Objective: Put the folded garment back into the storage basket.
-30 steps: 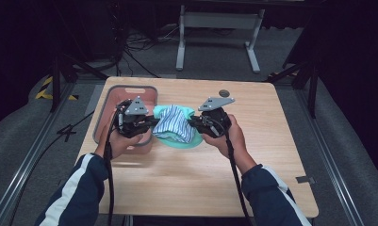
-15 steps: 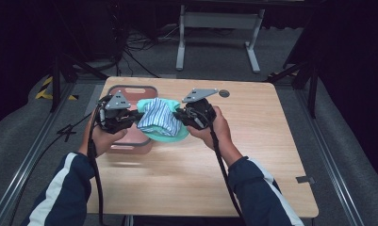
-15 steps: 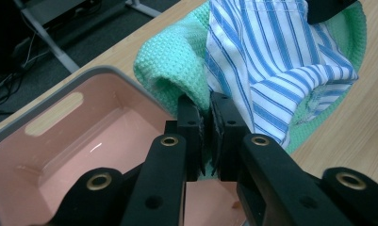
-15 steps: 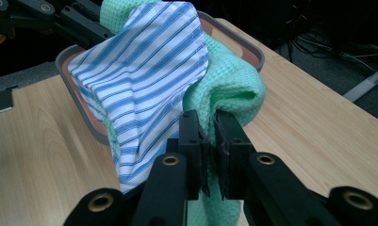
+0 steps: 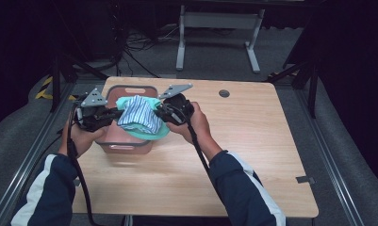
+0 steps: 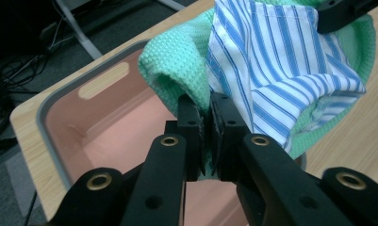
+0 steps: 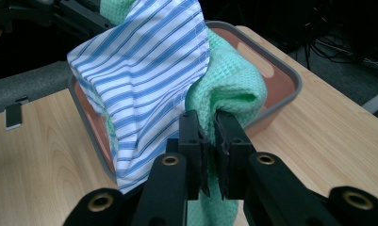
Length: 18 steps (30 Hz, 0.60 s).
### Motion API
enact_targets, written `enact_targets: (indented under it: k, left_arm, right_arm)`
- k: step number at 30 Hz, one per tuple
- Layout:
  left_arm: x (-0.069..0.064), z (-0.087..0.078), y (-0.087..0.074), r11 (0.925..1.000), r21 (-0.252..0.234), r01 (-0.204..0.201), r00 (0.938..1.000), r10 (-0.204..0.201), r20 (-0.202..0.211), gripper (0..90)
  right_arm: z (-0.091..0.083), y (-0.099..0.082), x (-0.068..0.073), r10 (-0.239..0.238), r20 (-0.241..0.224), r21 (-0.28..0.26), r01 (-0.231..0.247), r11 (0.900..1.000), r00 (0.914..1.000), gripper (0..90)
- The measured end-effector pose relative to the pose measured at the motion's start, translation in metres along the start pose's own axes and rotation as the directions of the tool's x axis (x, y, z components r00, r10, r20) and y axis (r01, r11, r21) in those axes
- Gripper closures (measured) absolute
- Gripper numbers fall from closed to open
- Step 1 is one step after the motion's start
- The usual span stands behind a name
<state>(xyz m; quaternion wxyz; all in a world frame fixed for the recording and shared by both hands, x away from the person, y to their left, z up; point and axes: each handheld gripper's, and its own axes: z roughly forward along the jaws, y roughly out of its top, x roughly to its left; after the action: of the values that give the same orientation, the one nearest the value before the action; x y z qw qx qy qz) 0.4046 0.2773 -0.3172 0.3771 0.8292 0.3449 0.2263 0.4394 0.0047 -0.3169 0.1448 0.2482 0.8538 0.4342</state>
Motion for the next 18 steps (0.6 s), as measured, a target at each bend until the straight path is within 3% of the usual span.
enact_targets:
  k: [10, 18]
  left_arm:
    - [0.026, -0.011, -0.016, 0.9991, 0.015, 0.041, 0.9977, -0.04, -0.055, 83.6]
    - [0.035, -0.009, -0.024, 0.9977, 0.038, 0.056, 0.9959, -0.053, -0.073, 83.6]
  right_arm:
    - [0.038, 0.02, 0.014, -0.018, -0.026, 0.018, 0.018, 0.9997, 0.9995, 82.3]
    - [0.058, 0.025, 0.02, -0.027, -0.032, 0.04, 0.028, 0.9988, 0.9991, 82.3]
